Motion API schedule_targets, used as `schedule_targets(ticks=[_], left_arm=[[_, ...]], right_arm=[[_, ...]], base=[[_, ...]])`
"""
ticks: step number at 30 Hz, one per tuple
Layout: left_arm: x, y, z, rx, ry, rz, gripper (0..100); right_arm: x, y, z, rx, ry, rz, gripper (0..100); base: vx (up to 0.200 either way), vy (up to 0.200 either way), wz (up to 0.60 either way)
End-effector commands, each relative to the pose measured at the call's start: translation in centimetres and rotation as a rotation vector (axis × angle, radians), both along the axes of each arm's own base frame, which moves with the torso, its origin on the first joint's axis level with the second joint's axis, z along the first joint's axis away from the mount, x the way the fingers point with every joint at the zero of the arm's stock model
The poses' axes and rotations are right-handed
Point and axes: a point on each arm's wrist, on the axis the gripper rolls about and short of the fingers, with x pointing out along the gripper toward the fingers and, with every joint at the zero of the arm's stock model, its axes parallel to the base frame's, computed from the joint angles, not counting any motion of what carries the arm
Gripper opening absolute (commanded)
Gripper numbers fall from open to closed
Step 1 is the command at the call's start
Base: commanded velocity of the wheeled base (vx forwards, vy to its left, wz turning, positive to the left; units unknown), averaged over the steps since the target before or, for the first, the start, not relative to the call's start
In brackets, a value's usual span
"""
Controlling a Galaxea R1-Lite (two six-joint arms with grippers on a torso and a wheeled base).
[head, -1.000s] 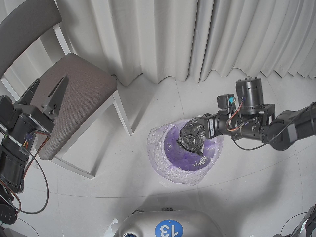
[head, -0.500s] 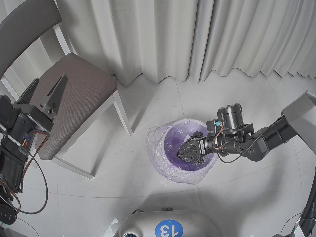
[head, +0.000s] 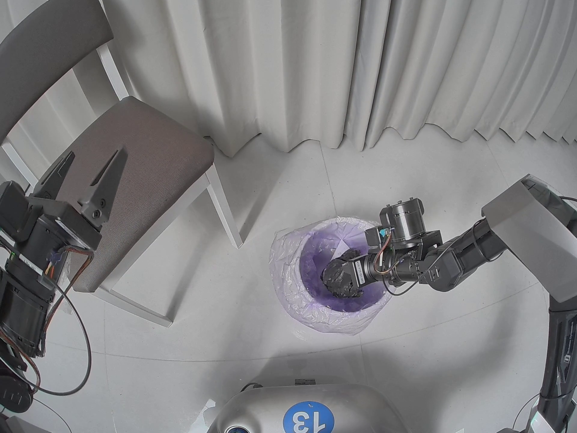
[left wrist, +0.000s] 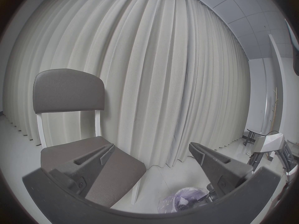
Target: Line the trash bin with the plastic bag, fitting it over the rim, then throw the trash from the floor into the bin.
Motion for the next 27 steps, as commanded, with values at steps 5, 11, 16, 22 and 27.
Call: schedule_targets(ticks=[5, 11, 16, 22, 27], left_arm=[[0.3, -0.2, -0.3, 0.009, 0.016, -0.003, 100], [0.6, -0.5, -0.7, 0.017, 0.032, -0.008, 100], [0.7, -0.2, 1.0, -0.016, -0.028, 0.017, 100], [-1.3, 1.5, 4.8, -0.073, -0.146, 0.058, 100], [-5.4, 3.6, 6.9, -0.086, -0.176, 0.072, 100]], right_arm=[[-0.1, -0.6, 1.6, 0.021, -0.027, -0.018, 100], [-1.4, -2.0, 6.1, 0.06, -0.112, -0.037, 100], [-5.0, -6.1, 14.6, 0.11, -0.314, -0.151, 100], [-12.3, -12.1, 23.0, 0.154, -0.583, -0.363, 100], [-19.9, -15.6, 27.1, 0.202, -0.772, -0.434, 100]], base=[[0.0, 0.0, 0.0], [0.0, 0.0, 0.0], [0.0, 0.0, 0.0], [0.0, 0.0, 0.0], [0.0, 0.0, 0.0]])
